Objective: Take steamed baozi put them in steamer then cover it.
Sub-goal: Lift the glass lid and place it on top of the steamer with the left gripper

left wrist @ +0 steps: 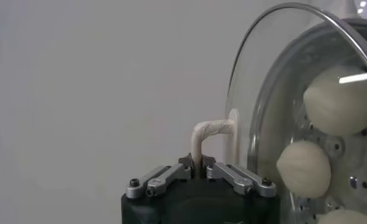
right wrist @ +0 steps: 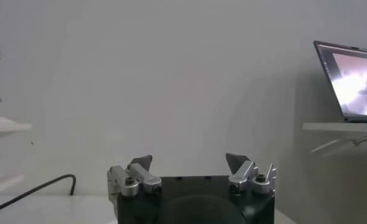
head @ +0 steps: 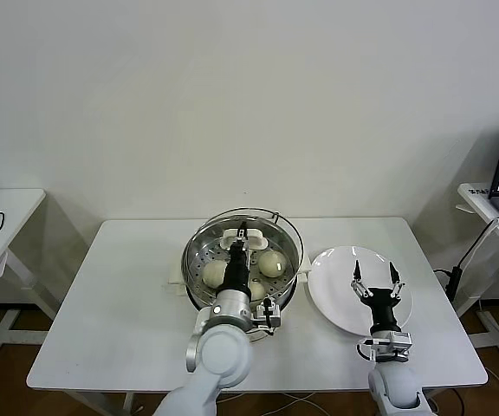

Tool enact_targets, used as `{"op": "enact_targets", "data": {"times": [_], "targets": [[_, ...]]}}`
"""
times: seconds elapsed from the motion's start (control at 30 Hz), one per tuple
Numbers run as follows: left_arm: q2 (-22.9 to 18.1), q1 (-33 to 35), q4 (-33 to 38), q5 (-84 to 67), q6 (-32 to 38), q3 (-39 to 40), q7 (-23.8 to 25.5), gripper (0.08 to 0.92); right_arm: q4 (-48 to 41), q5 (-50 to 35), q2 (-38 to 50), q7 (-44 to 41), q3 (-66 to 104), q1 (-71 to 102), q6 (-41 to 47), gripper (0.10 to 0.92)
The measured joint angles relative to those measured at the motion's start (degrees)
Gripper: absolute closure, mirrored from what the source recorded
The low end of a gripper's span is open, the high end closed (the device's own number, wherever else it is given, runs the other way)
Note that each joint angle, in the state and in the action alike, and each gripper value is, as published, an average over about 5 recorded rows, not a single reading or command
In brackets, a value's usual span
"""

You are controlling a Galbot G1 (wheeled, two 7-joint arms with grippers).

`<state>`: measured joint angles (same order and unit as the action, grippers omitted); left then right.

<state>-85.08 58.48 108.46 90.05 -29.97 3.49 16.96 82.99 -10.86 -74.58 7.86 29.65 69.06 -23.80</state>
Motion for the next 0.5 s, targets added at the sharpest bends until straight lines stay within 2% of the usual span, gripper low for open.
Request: {"op": "enact_targets", "data": {"times": [0.5], "targets": [[-2.3,1.3,-1.6,4.5,0.8,-0.8,0.4,0.811,-0.4,0.0,0.1,0.0,0.0,-0.6,-0.1,0.203]]}}
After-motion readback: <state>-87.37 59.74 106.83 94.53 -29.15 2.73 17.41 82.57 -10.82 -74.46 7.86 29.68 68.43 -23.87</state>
